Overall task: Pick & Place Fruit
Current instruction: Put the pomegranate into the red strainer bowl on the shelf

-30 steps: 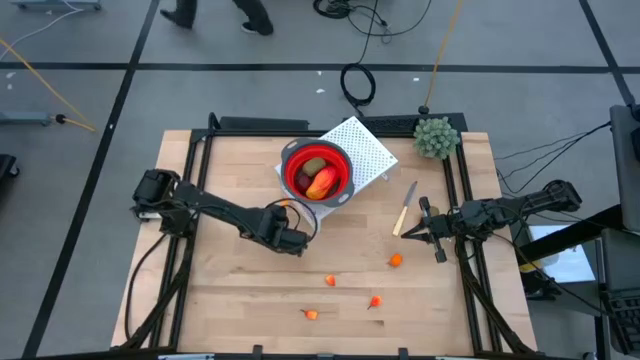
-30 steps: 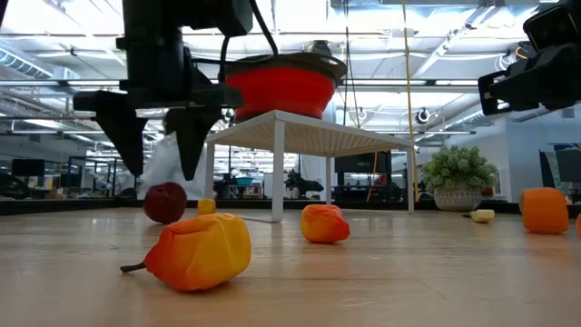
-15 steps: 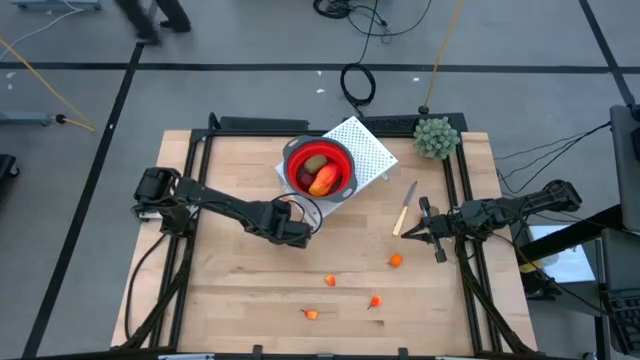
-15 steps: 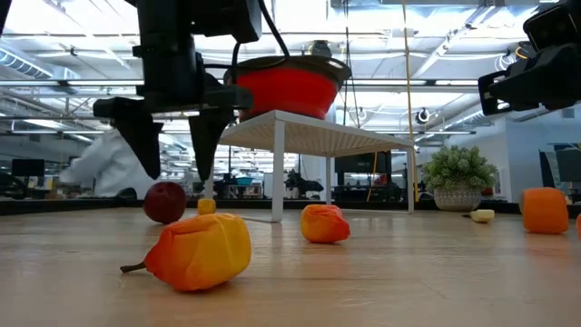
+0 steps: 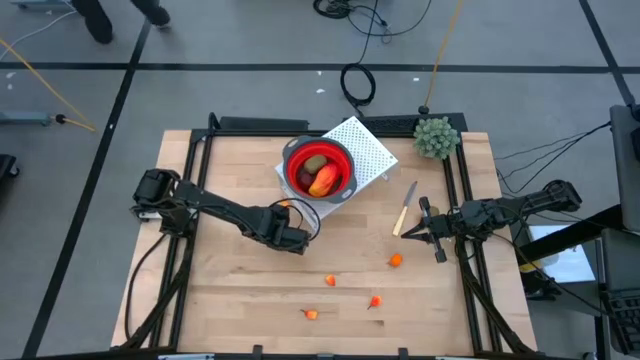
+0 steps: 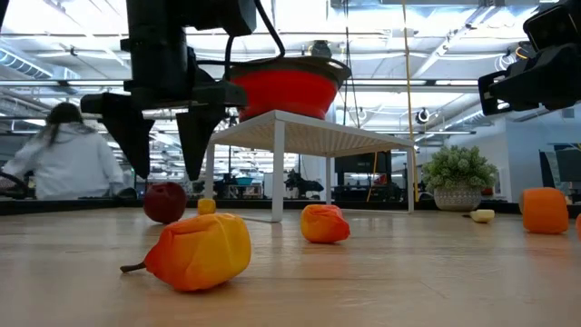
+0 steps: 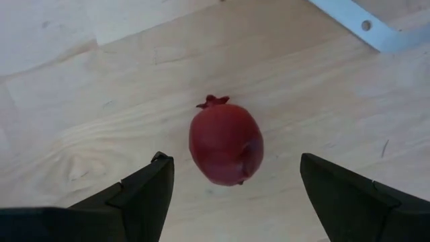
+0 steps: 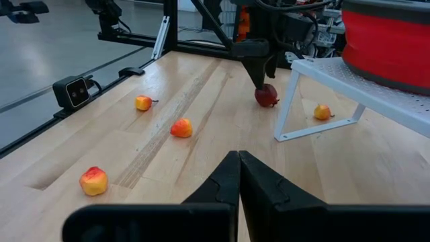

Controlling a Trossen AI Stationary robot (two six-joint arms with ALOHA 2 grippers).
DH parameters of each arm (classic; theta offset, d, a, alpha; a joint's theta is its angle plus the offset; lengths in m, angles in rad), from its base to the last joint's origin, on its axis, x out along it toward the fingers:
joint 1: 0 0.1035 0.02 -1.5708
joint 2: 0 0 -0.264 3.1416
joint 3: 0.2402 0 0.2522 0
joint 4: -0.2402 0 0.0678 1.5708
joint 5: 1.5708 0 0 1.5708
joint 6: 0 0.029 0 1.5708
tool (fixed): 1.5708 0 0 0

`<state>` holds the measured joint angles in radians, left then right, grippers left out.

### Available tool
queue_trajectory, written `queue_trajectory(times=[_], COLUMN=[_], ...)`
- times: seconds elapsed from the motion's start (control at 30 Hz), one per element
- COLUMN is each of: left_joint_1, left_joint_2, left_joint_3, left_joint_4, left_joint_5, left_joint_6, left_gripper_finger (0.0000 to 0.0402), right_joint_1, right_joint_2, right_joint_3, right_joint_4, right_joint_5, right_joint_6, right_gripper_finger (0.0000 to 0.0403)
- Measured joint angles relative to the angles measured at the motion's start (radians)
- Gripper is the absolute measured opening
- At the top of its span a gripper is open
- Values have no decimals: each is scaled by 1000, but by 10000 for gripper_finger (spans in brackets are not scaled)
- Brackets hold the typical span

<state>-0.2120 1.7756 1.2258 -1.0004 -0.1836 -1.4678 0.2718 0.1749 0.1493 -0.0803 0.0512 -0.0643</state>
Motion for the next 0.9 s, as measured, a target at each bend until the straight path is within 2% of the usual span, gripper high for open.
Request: queue_trajectory(times=[0.23, 0.47, 0.9], left_joint_1=[0, -1, 0], left_joint_2=[0, 3, 2], left_joint_3=[-13, -95, -112], left_joint_4=[13, 77, 114], left_joint_5=[-35, 11, -31], left_joint_6=[2, -28, 7], left_gripper_finger=[322, 321, 321], right_joint_1=[0, 0, 0], right_joint_2=[0, 0, 0], right_joint_3=[0, 0, 0], right_joint_4=[0, 0, 0], right_joint_5=[0, 0, 4], right_joint_6=[0, 0, 0], right_gripper_finger=[0, 0, 0])
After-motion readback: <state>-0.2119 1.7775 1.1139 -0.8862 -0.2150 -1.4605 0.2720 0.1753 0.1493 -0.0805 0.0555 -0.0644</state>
